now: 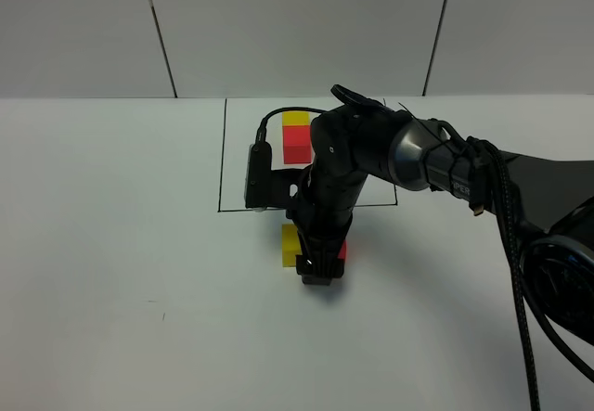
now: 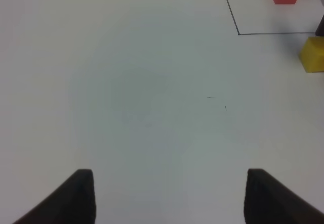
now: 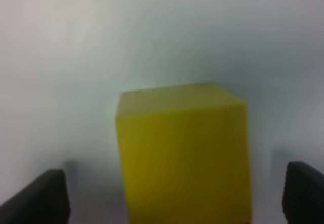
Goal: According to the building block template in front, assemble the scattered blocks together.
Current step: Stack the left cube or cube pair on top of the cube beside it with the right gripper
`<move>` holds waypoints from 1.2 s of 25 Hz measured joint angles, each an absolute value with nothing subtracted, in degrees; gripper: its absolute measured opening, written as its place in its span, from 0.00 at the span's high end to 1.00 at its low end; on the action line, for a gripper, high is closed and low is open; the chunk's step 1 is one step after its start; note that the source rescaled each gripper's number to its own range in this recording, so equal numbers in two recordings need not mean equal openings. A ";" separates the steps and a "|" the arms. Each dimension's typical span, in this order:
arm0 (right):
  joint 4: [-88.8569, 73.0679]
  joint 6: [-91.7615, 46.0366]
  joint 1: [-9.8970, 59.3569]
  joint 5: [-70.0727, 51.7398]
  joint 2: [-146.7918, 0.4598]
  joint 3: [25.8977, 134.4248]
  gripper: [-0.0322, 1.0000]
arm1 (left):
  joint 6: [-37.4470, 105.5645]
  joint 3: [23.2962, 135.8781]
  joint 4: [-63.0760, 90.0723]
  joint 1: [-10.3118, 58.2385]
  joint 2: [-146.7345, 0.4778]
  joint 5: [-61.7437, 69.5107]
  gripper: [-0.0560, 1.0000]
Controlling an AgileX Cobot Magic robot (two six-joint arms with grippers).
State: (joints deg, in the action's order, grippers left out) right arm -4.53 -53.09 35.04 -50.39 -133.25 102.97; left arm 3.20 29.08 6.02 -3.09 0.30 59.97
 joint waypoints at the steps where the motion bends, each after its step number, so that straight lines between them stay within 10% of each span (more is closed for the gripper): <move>1: -4.61 -53.09 35.04 -50.39 -133.43 102.97 0.27 | 3.20 29.08 6.02 -3.09 0.30 59.97 0.56; 4: -4.80 -53.09 35.04 -50.39 -133.69 102.97 0.40 | 3.20 29.08 6.02 -3.09 0.30 59.97 0.56; 8: -4.60 -53.09 35.04 -50.31 -133.69 102.97 0.95 | 3.20 29.08 6.02 -3.09 0.30 59.97 0.56; 16: -4.35 -43.46 35.04 -50.52 -132.94 102.97 0.95 | 3.20 29.08 6.02 -3.09 0.30 59.97 0.56; 30: -4.19 24.29 35.10 -57.09 -125.60 102.97 0.95 | 3.20 29.08 6.02 -3.09 0.30 59.97 0.56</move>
